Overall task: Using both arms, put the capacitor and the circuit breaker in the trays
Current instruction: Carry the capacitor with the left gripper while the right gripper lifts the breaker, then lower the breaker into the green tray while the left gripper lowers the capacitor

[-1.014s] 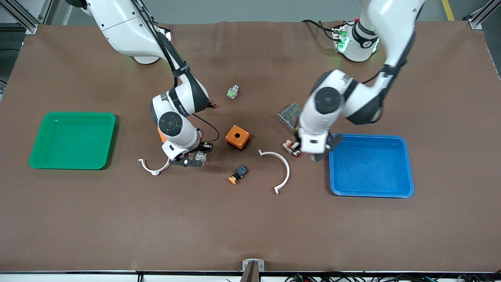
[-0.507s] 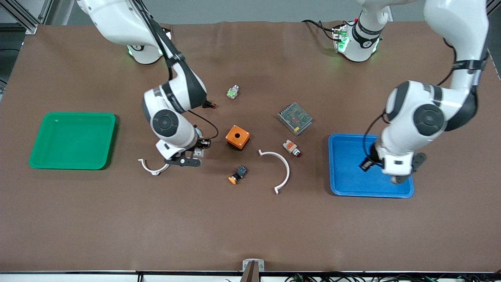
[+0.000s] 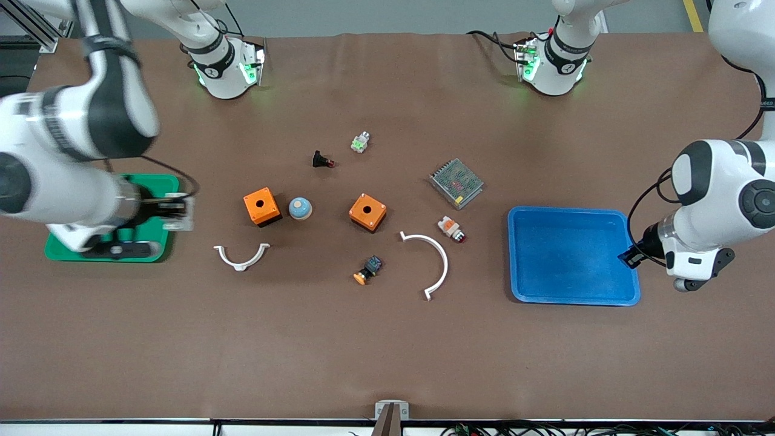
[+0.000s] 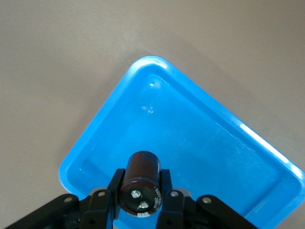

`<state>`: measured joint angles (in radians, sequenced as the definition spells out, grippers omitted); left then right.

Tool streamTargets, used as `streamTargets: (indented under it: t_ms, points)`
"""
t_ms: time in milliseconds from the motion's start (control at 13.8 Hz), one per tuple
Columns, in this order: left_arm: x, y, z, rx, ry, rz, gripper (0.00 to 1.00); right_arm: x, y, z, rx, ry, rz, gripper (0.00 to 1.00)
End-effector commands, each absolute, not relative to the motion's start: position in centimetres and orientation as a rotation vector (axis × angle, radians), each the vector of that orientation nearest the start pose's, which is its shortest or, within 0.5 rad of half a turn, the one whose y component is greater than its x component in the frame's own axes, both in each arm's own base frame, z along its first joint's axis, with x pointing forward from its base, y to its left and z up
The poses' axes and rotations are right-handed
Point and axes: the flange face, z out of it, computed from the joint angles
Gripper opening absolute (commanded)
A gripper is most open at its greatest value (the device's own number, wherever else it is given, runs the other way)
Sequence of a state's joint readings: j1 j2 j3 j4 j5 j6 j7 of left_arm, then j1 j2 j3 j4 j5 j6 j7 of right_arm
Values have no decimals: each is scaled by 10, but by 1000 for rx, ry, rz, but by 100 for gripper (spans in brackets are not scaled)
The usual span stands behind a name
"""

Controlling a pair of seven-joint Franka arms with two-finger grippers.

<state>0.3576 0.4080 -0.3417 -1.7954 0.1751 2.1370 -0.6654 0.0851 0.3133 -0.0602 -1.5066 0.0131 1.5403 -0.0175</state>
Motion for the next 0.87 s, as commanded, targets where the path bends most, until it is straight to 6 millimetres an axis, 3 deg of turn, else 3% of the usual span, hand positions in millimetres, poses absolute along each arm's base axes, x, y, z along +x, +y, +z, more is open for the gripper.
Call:
streamTargets:
  t_ms: [0, 145, 290, 362, 580, 797]
  points:
    - [638, 61, 318, -2990, -874, 49, 0, 619, -62, 451, -3100, -154, 480, 23]
    - [638, 80, 302, -3016, -843, 41, 0, 612, -120, 429, -3104, -167, 436, 23]
    - [636, 96, 280, -3031, -849, 58, 0, 600, -160, 393, -3109, -161, 384, 23]
    - [636, 94, 273, -3035, -857, 63, 0, 594, -176, 374, -3122, -164, 353, 23]
    - [639, 72, 277, -3050, -831, 54, 0, 576, -207, 325, -3146, -118, 269, 23]
    - [639, 41, 270, -3072, -785, 60, 0, 567, -243, 292, -3163, -87, 284, 23]
